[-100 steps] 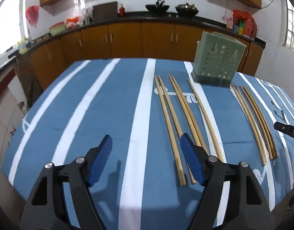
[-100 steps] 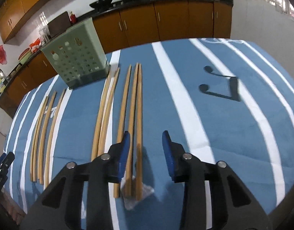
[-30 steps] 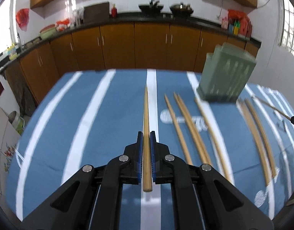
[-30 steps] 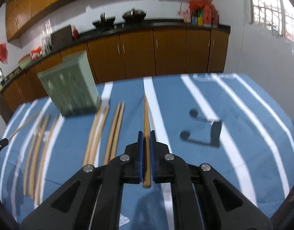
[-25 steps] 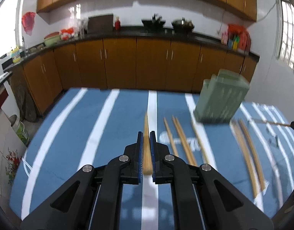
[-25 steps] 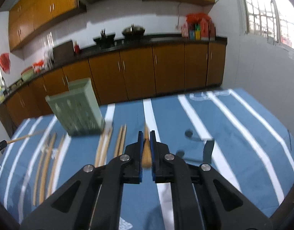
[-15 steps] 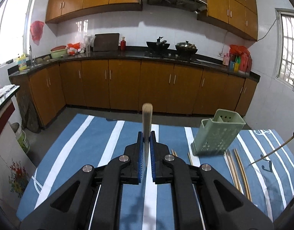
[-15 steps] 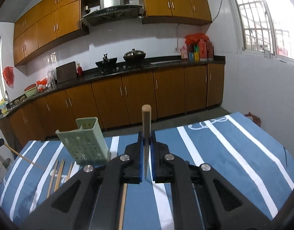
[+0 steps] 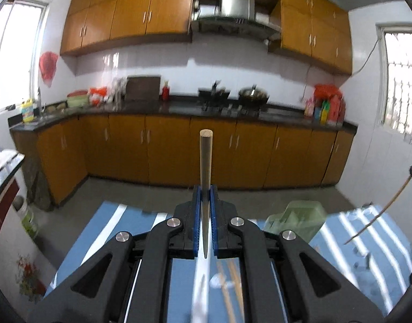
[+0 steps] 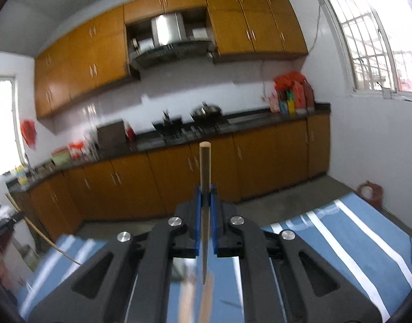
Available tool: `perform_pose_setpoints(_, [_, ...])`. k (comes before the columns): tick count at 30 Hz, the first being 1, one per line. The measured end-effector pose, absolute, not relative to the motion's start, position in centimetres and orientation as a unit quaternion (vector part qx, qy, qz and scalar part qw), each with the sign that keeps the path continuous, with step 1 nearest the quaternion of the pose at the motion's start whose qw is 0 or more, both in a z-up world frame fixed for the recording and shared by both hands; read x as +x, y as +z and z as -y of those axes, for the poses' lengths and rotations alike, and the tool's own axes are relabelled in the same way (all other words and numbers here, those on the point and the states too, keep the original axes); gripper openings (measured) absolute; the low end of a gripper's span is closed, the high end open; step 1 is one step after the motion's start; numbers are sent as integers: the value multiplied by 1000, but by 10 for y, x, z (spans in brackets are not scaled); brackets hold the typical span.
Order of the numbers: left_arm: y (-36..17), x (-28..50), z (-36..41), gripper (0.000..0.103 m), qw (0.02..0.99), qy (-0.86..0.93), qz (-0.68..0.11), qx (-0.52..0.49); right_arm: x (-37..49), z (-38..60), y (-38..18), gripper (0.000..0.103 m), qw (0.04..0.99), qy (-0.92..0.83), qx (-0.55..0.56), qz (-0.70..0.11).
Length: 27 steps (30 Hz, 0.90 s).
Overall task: Organize utensils
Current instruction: 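Lift both chopsticks and lower them upright into the green holder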
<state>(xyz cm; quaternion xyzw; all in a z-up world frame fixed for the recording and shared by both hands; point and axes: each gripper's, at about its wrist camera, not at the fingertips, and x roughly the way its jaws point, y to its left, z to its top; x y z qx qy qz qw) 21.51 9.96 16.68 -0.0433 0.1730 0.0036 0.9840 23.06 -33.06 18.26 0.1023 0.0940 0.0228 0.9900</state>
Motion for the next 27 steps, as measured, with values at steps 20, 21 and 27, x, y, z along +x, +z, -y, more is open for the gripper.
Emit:
perform_pose_setpoints(20, [165,264,-30,7,974,-102,-161,-120,294,269,162,8,990,74,68,-95])
perform_pose_setpoints(21, [162,267,-28,7,974,-103,-168,-116,297,267,158,8,990,74,68,-100])
perform_pose_setpoints(27, [138,280,-20,7,969,-99,-201,-101,312,262,135,8,985,75,72,-135])
